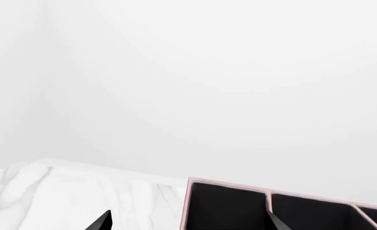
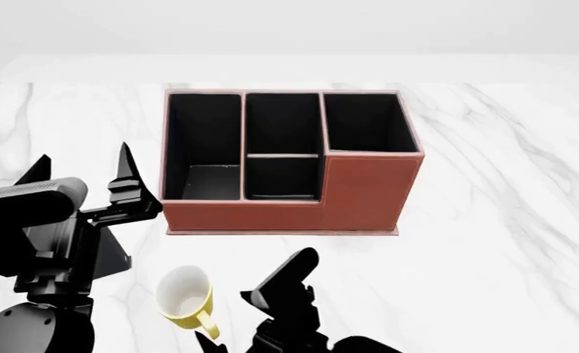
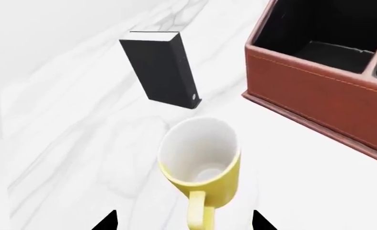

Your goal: Pick up the yellow and white mug and place it to the right of the caddy.

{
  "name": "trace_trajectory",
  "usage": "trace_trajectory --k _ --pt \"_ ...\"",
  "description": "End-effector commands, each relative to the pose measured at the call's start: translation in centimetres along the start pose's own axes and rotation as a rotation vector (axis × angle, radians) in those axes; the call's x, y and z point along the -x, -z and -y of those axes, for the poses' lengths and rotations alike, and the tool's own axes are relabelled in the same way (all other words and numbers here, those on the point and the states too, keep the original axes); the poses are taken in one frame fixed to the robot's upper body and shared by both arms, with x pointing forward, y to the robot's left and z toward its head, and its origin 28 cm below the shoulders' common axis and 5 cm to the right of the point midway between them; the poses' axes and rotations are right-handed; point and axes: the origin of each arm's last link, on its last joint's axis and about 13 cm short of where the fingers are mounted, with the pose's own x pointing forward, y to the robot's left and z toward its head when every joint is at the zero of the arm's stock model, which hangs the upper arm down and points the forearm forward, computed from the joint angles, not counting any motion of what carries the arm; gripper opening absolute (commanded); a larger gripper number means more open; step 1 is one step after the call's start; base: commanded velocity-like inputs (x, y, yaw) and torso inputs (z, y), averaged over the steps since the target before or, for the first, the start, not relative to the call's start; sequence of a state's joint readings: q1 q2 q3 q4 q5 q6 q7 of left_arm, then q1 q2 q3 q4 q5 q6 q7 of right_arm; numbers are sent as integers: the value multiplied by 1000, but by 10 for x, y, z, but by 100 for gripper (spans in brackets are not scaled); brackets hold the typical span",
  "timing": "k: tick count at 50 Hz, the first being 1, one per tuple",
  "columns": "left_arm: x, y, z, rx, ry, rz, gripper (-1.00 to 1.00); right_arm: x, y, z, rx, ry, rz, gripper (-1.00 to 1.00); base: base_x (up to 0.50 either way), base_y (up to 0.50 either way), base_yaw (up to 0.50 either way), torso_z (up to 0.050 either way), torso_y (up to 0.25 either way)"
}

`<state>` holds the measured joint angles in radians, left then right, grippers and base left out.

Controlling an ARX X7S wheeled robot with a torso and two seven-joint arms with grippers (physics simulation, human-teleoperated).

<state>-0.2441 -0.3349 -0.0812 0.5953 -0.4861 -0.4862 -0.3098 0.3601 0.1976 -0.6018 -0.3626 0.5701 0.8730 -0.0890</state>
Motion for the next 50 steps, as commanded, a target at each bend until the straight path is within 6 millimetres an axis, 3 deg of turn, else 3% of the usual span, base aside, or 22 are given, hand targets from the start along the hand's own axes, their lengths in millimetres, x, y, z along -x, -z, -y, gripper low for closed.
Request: trace_trajectory --k 1,50 --pt "0 0 0 -1 2 -1 100 -8 2 2 -5 -11 -13 100 0 0 0 0 0" --pt "0 -1 0 3 3 2 100 -41 18 15 -59 -37 -95 100 0 0 0 0 0"
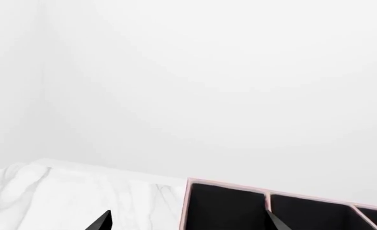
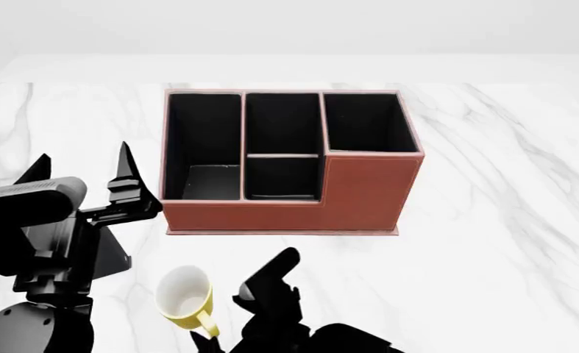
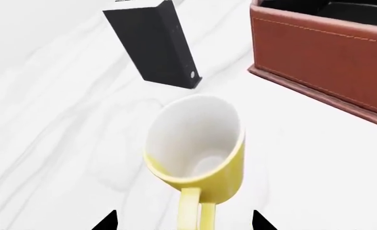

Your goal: Pick up the yellow and white mug and place it to the right of the caddy.

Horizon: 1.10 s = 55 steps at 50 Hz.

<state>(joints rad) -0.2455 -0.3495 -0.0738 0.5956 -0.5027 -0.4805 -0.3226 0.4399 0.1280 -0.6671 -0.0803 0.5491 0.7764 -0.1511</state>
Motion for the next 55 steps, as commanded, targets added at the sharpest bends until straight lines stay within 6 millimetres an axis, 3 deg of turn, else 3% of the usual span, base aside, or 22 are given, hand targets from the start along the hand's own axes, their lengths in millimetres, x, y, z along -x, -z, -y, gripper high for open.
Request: trace_trajectory --k 1,55 --pt "0 0 0 1 0 1 100 -8 6 2 -12 -11 -23 100 0 0 0 0 0" --pt "1 -1 -1 4 5 2 100 -38 19 14 -36 -27 -101 100 0 0 0 0 0"
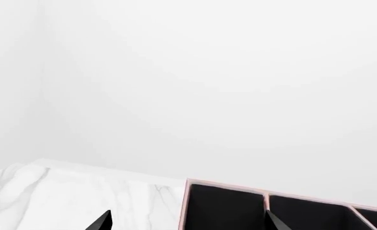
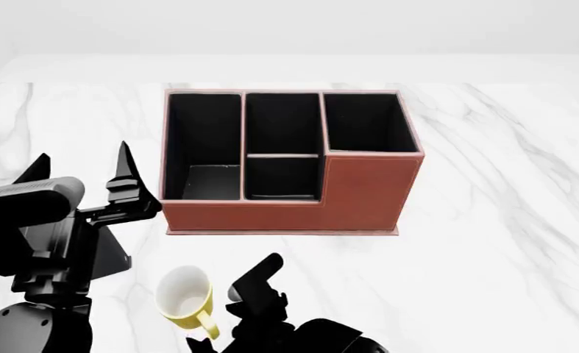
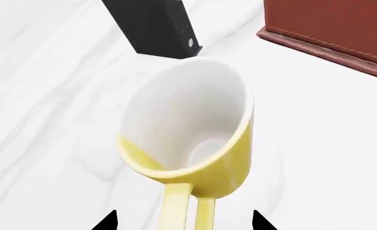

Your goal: Pick up the yellow and white mug and place it to the right of the caddy.

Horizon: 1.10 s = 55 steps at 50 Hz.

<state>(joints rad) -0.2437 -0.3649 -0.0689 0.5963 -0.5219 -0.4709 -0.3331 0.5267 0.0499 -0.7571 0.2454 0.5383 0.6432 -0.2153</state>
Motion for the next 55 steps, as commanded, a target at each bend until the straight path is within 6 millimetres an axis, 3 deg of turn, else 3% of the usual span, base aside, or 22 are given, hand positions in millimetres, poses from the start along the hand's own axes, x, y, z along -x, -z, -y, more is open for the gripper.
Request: trace_trajectory --k 1,30,31,55 --pt "0 0 0 1 0 0 100 -5 4 3 -8 1 -18 100 0 0 0 0 0" --pt "0 -1 0 1 1 1 100 -15 11 6 -24 -12 -50 100 0 0 0 0 0" --pt "0 -1 0 1 1 1 100 -15 11 6 -21 -15 -52 -100 0 0 0 0 0" --pt "0 -1 0 0 2 1 100 -10 4 4 -2 -10 -34 -100 0 0 0 0 0"
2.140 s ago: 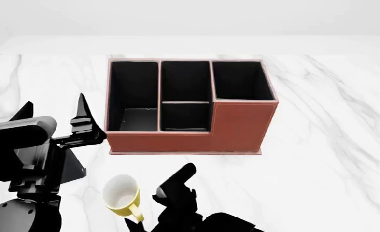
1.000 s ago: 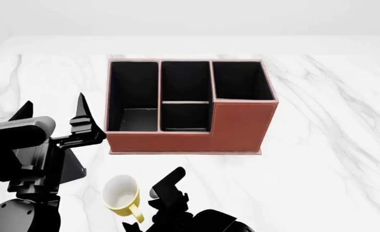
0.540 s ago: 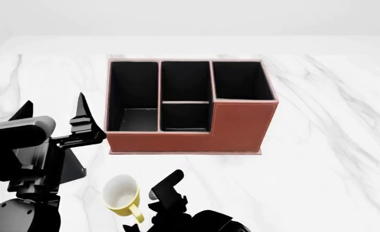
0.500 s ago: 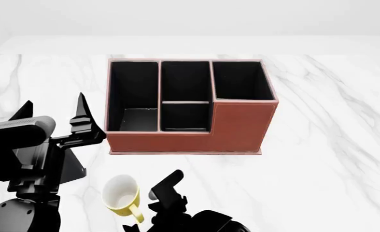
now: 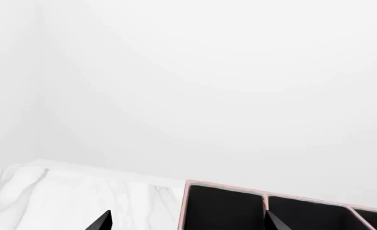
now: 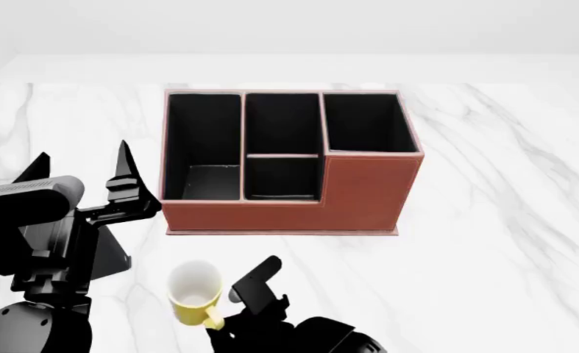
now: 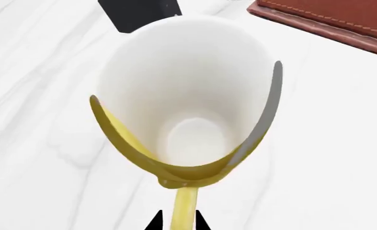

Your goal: Pick up the yellow and white mug and place it to the right of the caddy.

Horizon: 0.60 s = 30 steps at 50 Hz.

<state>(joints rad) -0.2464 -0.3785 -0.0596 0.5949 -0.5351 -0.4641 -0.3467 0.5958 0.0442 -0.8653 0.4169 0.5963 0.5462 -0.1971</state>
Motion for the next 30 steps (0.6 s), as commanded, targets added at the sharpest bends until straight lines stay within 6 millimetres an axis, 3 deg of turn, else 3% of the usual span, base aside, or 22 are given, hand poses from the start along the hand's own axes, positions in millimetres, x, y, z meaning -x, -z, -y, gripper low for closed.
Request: trace_trajectory --k 1,30 --pt "0 0 0 -1 1 0 100 2 -4 -6 -9 -32 21 -100 0 0 0 0 0" --pt "1 -2 -1 3 -8 11 100 34 -26 -10 89 69 130 -100 0 0 0 0 0"
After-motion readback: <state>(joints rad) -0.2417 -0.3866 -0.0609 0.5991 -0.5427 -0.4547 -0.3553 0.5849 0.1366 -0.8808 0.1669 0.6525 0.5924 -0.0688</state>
